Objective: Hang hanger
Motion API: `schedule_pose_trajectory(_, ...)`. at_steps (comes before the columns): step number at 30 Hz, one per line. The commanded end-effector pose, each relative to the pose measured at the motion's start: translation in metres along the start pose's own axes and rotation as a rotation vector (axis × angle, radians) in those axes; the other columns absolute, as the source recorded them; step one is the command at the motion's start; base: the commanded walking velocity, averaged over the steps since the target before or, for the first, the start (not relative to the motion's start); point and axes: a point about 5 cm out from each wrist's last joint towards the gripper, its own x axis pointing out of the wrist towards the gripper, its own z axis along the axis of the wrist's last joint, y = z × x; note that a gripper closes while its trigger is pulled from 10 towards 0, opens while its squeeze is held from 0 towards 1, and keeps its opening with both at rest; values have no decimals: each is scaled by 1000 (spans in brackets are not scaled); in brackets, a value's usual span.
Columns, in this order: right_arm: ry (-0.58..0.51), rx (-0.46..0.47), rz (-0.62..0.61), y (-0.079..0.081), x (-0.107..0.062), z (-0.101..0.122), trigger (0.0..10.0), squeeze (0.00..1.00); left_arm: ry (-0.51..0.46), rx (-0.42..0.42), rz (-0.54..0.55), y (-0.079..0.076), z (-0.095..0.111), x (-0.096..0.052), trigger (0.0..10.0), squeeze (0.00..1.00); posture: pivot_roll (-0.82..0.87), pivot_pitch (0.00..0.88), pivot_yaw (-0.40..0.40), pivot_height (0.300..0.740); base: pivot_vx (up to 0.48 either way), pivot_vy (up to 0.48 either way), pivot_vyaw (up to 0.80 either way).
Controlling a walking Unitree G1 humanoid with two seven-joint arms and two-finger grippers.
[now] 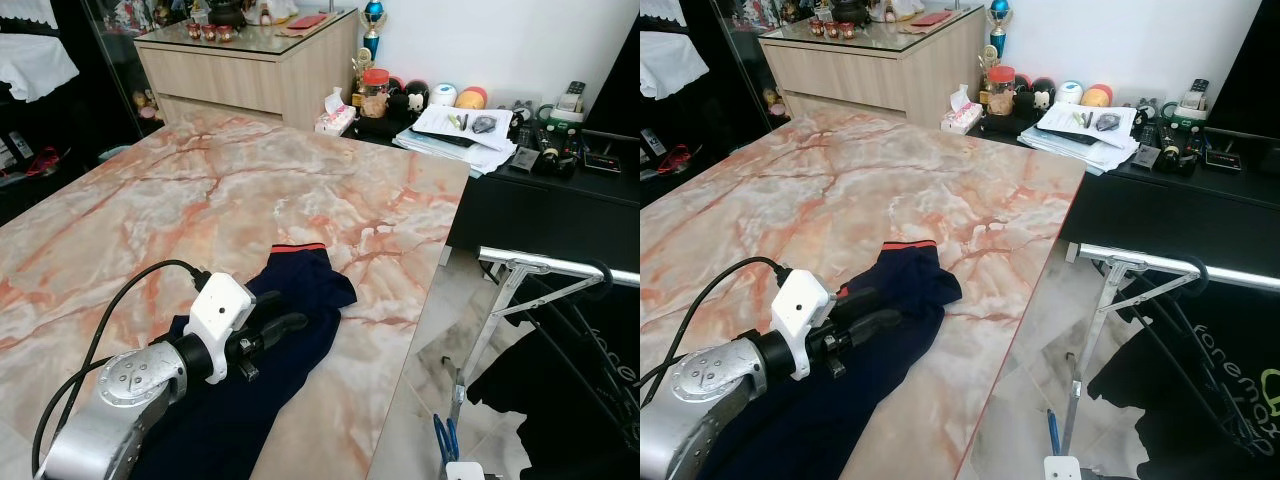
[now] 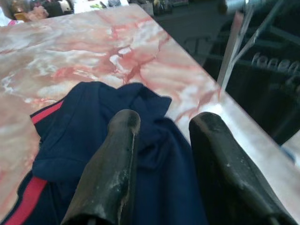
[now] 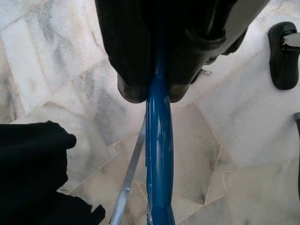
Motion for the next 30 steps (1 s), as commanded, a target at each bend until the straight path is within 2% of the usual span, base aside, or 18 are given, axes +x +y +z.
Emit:
schedule_pose_trajectory(1, 7, -4, 5, 1, -1, -2, 10000, 0, -146, -136, 128, 19, 21, -10, 10000, 1000, 125, 79, 55, 740, 0, 0, 0)
schedule_pose_trajectory(3, 7, -6, 5, 1, -1, -2, 10000, 0, -235, -222, 191, 29, 31, -13, 10000, 1000, 127, 80, 53, 740, 0, 0, 0)
schedule_pose_trajectory(5, 6, -13, 11, 2, -1, -2, 10000, 0, -297, -250, 224, 33, 38, -15, 10000, 1000, 130, 81, 51, 740, 0, 0, 0)
schedule_pose_trajectory(8, 5, -12, 10, 2, -1, -2, 10000, 0, -247, -200, 208, 29, 33, -12, 10000, 1000, 127, 83, 50, 740, 0, 0, 0)
schedule_pose_trajectory(9, 4, -13, 10, 2, 0, -1, 10000, 0, -191, -147, 190, 25, 27, -11, 10000, 1000, 126, 84, 49, 740, 0, 0, 0)
schedule_pose_trajectory(11, 2, -12, 8, 1, 0, 0, 10000, 0, -12, 26, 148, 15, 6, -8, 10000, 1000, 120, 86, 49, 740, 0, 0, 0)
schedule_pose_trajectory(12, 2, -12, 8, 1, 0, 0, 10000, 0, -12, 26, 148, 15, 6, -8, 10000, 1000, 120, 86, 49, 740, 0, 0, 0)
schedule_pose_trajectory(13, 1, -10, 6, 0, 0, 0, 10000, 0, -2, 11, 193, 16, 1, -9, 10000, 1000, 115, 88, 48, 740, 0, 0, 0)
schedule_pose_trajectory(14, 0, -10, 5, 0, 0, 0, 10000, 0, -5, 0, 211, 17, 1, -9, 10000, 396, 116, 88, 48, 740, 0, 0, 0)
schedule_pose_trajectory(15, 1, -9, 4, 0, 0, 0, 10000, 0, -19, 1, 270, 21, 1, -9, 10000, 4, 118, 89, 47, 740, 0, 0, 0)
schedule_pose_trajectory(21, 5, -14, 8, 0, 0, -2, 10000, 0, -82, -58, 574, 36, -7, -16, 10000, 0, 121, 90, 44, 740, 0, 0, 0)
schedule_pose_trajectory(30, 1, -18, 11, -1, 0, 0, 10000, 0, -98, -46, 683, 33, -15, -28, 10000, 0, 117, 86, 35, 740, 0, 0, 0)
